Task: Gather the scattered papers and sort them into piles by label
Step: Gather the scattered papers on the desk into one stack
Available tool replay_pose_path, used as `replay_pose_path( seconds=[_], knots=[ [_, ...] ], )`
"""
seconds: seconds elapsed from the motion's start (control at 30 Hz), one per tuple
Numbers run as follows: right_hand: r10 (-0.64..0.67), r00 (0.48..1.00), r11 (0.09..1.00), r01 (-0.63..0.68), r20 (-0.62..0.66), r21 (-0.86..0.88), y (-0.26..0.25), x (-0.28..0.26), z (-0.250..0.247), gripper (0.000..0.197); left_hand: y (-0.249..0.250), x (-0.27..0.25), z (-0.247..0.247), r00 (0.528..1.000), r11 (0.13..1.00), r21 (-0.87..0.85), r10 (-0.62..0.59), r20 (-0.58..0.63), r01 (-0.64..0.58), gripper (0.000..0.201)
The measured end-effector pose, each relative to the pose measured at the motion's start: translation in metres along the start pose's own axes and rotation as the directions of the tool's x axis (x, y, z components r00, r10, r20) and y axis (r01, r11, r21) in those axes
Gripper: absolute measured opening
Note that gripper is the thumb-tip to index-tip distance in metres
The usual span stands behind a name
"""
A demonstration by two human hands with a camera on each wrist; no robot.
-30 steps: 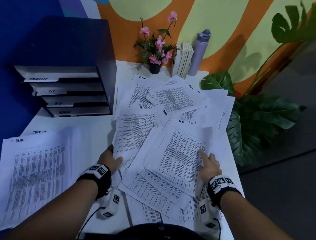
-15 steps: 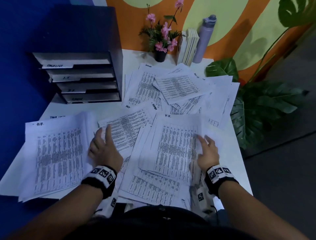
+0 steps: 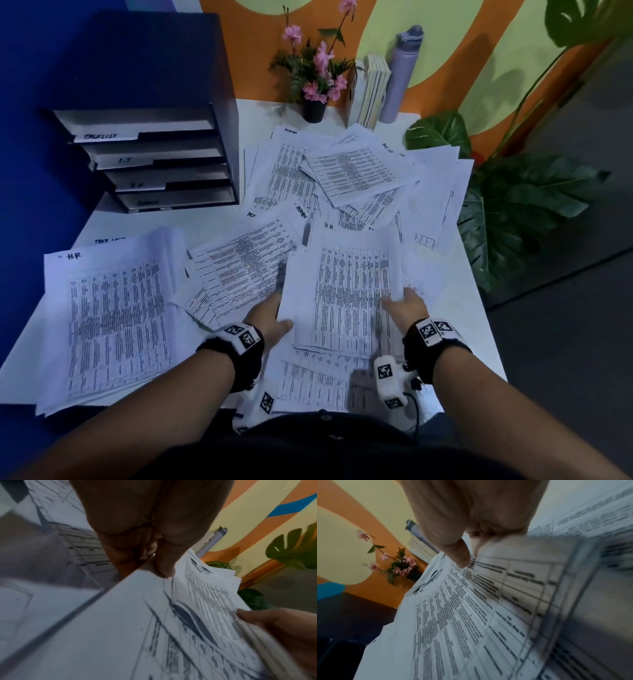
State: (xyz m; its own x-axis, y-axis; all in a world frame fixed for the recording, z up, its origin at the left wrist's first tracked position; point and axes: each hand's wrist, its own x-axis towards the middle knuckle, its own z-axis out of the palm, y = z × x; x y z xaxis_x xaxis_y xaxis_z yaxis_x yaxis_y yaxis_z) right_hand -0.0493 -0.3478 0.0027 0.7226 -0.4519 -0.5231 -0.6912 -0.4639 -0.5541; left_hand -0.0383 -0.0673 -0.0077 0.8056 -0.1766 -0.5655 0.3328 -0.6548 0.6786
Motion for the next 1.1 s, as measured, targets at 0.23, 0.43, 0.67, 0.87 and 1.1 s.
replay_pose_path(
  seconds=[0.23, 0.43, 0.67, 0.87, 1.1],
  knots=[
    [-0.06, 0.979, 0.981, 0.094, -0.192, 0.169, -0.006, 0.009, -0.035, 0.027, 0.0, 0.015, -0.068, 0.924, 0.98, 0.174, -0.02, -0.382, 0.093, 0.043],
    [-0.031, 0.999, 0.957, 0.04, -0.034, 0.289, 0.015, 0.014, -0.067, 0.027, -0.016, 0.046, -0.144, 0.895, 0.92, 0.327, -0.051, -0.443, 0.214, 0.027],
    [-0.096, 0.995, 0.977, 0.091, -0.019, -0.195, 0.027, -0.004, -0.041, 0.044, -0.015, 0.063, -0.143, 0.957, 0.793, 0.577, -0.027, -0.29, 0.197, 0.041],
    [-0.124, 0.984, 0.909, 0.163, 0.125, -0.383, 0.024, -0.017, -0.028, 0.034, -0.019, 0.069, -0.135, 0.956, 0.806, 0.559, -0.024, -0.293, 0.192, 0.04],
    [-0.18, 0.951, 0.945, 0.238, 0.25, -0.224, 0.013, -0.032, -0.036, 0.008, -0.021, 0.075, -0.132, 0.967, 0.755, 0.623, -0.056, -0.248, 0.204, 0.059]
  ],
)
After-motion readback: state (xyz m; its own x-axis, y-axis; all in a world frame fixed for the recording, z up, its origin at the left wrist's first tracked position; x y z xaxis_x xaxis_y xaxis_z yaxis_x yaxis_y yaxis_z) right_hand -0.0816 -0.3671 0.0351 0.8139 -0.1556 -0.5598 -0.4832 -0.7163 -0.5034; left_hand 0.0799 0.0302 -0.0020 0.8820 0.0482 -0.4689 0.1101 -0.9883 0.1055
